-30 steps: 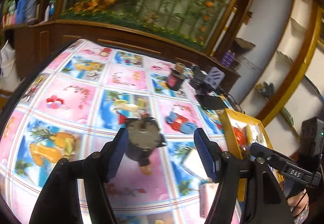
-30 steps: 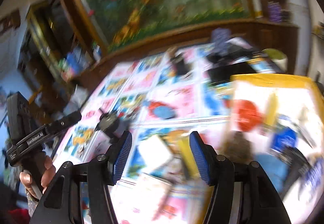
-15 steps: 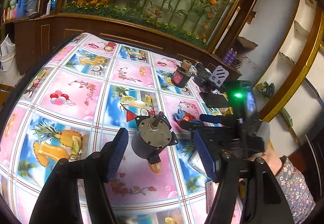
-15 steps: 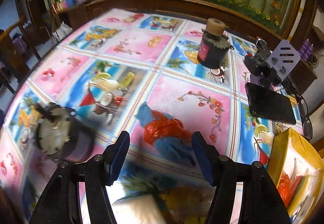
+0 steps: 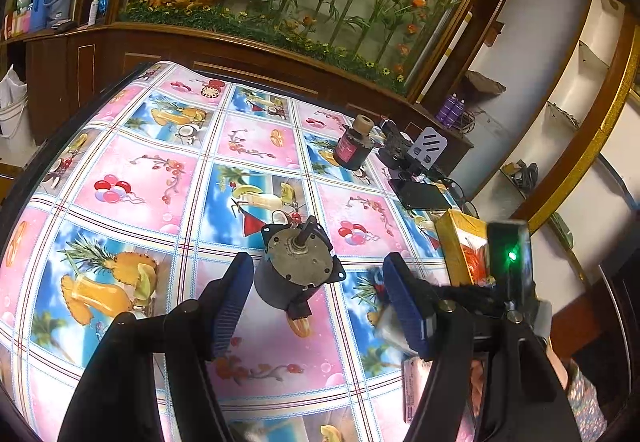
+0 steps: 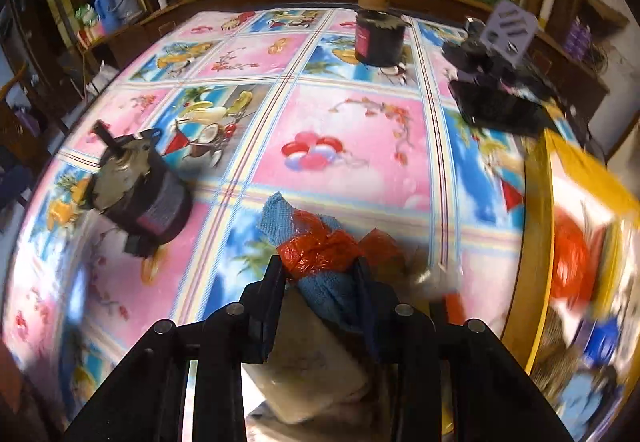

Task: Organize soft objects
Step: 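Grasp the white Face tissue pack with the left tool while the right tool holds the knit item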

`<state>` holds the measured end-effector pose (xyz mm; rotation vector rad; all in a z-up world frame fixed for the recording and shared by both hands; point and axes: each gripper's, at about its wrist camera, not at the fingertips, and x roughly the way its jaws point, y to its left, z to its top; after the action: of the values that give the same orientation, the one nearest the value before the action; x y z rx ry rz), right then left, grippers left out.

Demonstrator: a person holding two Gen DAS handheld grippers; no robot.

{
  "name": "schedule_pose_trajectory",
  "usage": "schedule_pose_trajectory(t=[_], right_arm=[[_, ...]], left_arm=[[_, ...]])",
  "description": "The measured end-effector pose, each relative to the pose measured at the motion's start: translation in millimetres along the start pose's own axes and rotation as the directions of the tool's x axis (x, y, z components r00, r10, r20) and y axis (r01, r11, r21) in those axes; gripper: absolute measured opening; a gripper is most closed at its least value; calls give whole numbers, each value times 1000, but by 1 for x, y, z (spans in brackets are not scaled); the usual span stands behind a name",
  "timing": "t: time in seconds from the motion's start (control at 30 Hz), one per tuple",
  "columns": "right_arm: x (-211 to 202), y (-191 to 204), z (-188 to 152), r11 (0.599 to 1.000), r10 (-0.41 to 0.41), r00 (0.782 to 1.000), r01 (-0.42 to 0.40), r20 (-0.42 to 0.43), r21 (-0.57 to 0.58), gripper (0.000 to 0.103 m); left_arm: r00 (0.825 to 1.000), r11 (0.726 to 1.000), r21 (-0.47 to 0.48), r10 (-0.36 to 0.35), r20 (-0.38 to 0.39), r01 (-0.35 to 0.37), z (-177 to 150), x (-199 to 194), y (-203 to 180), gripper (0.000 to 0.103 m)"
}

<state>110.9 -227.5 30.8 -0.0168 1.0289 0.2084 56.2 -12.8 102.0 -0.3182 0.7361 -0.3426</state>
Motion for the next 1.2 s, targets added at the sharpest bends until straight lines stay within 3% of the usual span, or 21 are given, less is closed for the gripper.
schedule_pose_trajectory(t=[0.07, 0.13, 0.17, 0.3, 0.4, 0.5, 0.63, 0.93, 1.1, 1.2], right_arm=[[-7, -1, -11, 982, 168, 986, -169, 13, 83, 37], [-10, -2, -19, 897, 411, 911, -411, 39, 164, 37], [-15, -3, -21, 868, 457, 886, -462, 72, 180, 37], [-48, -18, -20, 922, 331, 908, -369, 257, 115, 37], [-60, -45, -27, 906, 324, 871, -398, 369, 145, 37], [-65, -70, -34, 871, 340, 843, -450, 418, 199, 37], [-91, -78, -44, 884, 308, 811, -437, 498, 164, 37], [-99, -78, -53, 862, 360, 784, -486, 506, 140, 37], [-99, -80, -53, 855, 374, 775, -500, 510, 133, 37], [-98, -80, -54, 855, 374, 775, -501, 510, 134, 37]], left_arm=[[1000, 1000, 9, -2, 2, 2, -1, -1, -2, 66], [1000, 1000, 20, -5, 3, 5, -2, -2, -5, 66], [1000, 1000, 26, -9, 1, 9, -3, -2, -6, 66], [999, 996, 75, -35, -34, 38, -8, 2, -17, 66], [989, 979, 172, -87, -123, 107, -19, 14, -38, 70], [971, 949, 270, -106, -213, 163, -35, 28, -62, 73], [957, 915, 357, -90, -277, 190, -52, 40, -77, 76], [921, 859, 462, -30, -388, 223, -82, 65, -95, 76], [905, 860, 469, 19, -424, 201, -91, 82, -92, 76], [916, 871, 466, 53, -397, 152, -89, 86, -89, 78]])
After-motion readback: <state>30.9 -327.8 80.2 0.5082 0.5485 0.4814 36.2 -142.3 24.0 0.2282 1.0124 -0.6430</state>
